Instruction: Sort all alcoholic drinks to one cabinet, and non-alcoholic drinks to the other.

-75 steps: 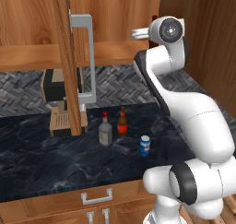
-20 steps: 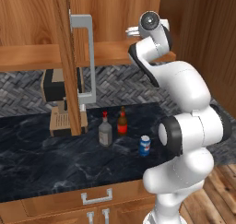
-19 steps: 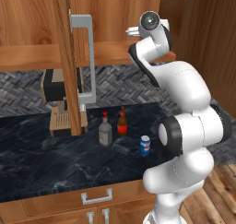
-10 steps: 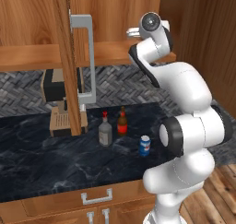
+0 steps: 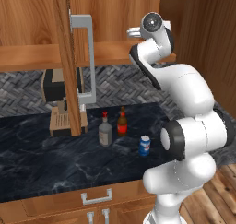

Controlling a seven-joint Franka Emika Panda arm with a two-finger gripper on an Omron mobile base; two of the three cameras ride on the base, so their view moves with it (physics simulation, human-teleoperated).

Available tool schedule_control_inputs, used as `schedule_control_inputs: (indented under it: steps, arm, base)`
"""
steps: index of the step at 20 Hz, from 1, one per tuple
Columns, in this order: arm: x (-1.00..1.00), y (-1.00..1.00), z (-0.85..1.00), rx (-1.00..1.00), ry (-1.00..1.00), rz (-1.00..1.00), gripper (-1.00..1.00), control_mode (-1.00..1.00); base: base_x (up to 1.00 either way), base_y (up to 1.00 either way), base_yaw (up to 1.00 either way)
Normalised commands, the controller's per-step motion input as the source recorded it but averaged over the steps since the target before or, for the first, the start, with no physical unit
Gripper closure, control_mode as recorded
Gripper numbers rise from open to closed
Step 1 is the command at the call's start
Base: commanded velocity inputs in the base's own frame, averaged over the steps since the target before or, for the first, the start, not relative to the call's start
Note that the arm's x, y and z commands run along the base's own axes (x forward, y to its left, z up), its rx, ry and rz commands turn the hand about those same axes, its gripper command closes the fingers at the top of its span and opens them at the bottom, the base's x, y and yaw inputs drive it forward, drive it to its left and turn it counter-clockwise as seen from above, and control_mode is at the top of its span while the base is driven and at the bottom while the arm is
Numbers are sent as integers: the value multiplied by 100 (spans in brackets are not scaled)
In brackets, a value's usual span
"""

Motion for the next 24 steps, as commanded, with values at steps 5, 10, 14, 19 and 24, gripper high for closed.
schedule_control_inputs:
  steps: [5,10,14,19,24]
  arm:
    - [-56,6,0,0,-6,0,-100,-100]
    - [-73,20,0,0,-9,0,-100,-100]
    - [-88,29,0,0,-4,0,-100,-100]
    - [-98,14,0,0,-1,0,-100,-100]
    - [-83,13,0,0,0,0,-100,-100]
  base:
    - [0,0,0]
    - [0,0,0]
    - [0,0,0]
    - [0,0,0]
    - [0,0,0]
